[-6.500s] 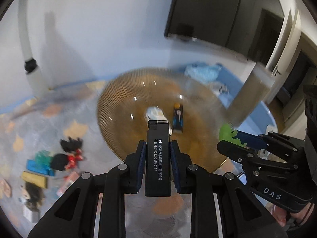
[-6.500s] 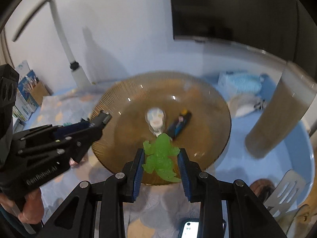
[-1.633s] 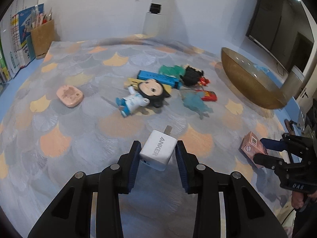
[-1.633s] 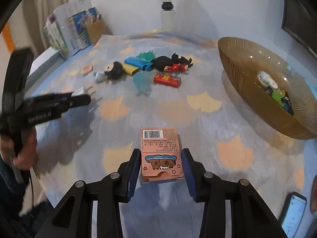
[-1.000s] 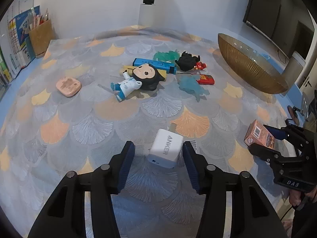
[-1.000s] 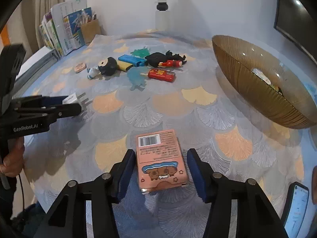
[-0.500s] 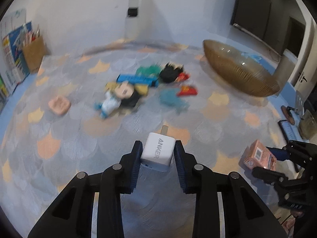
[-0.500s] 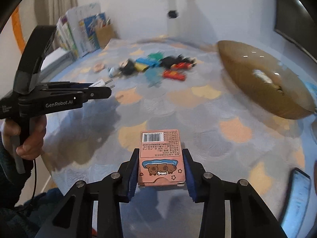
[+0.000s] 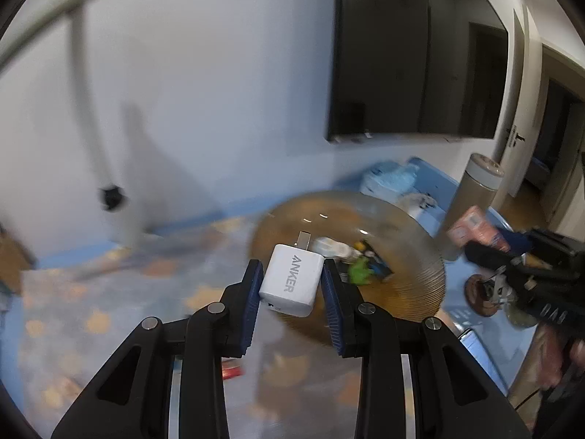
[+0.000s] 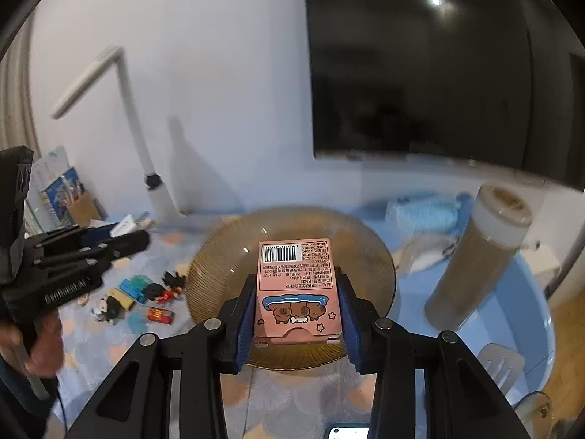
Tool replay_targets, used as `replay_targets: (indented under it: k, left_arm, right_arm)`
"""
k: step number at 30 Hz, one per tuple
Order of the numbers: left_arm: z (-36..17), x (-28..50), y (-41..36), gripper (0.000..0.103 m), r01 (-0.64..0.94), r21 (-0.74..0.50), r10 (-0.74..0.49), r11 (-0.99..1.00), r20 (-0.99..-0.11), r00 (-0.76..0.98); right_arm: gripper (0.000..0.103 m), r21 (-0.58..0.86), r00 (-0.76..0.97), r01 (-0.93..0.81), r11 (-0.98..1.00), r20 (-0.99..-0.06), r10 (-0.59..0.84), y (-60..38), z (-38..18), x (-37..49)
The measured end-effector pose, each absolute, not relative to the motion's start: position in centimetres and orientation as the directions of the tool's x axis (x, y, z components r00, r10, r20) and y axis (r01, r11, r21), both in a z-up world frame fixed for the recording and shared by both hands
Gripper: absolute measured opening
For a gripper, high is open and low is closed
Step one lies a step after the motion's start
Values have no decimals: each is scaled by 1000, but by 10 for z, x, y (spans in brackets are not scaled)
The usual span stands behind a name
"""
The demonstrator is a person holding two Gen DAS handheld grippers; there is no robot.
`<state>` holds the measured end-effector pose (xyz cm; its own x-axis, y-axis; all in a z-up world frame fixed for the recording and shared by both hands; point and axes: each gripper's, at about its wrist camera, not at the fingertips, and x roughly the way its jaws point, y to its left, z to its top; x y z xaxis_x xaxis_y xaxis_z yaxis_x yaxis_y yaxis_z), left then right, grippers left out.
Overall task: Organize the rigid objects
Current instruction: 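Carry the charger and pink box over the glass bowl, then open both grippers to drop the charger and pink box into the bowl, then withdraw both open tools back over the table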
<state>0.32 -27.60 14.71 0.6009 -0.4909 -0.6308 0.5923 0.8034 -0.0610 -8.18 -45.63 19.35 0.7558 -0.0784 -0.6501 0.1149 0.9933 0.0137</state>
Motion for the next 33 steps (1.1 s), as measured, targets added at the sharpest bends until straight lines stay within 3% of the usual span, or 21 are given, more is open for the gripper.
replay_targets:
  k: [4, 10, 12, 14, 20, 25, 28, 33]
  left_arm:
    - [108, 14, -300, 29, 593, -85, -471, 801, -701, 535]
    - [86, 16, -313, 32, 598, -100, -468, 795, -729, 500]
    - [90, 16, -311, 67, 599, -108, -475, 794, -724, 500]
    - [101, 12, -294, 77, 592, -120, -495, 797, -693, 524]
    - [146, 0, -220, 77, 541, -159, -511, 826, -614, 601]
    - [171, -19, -143, 77, 436, -220, -480, 873, -550, 684]
    - [166, -29, -107, 77, 372, -232, -437, 899, -547, 714]
    - [105, -35, -58, 77, 212, -171, -272, 962, -633, 724]
  right_arm:
    - [40, 23, 674, 119, 993, -736, -64, -461, 160, -59]
    - [41, 46, 621, 110, 993, -783, -32, -471, 138, -49]
    - [55, 44, 626, 129, 991, -779, -47, -476, 140, -50]
    - [59, 57, 654, 155, 986, -754, -59, -482, 150, -58]
    - [59, 96, 717, 156, 983, -695, -46, -476, 192, -82]
    - [61, 141, 757, 33, 989, -650, 67, -422, 214, -98]
    - [62, 144, 746, -63, 988, -650, 142, -369, 203, -104]
    - [62, 97, 705, -153, 983, -686, 177, -290, 134, -102]
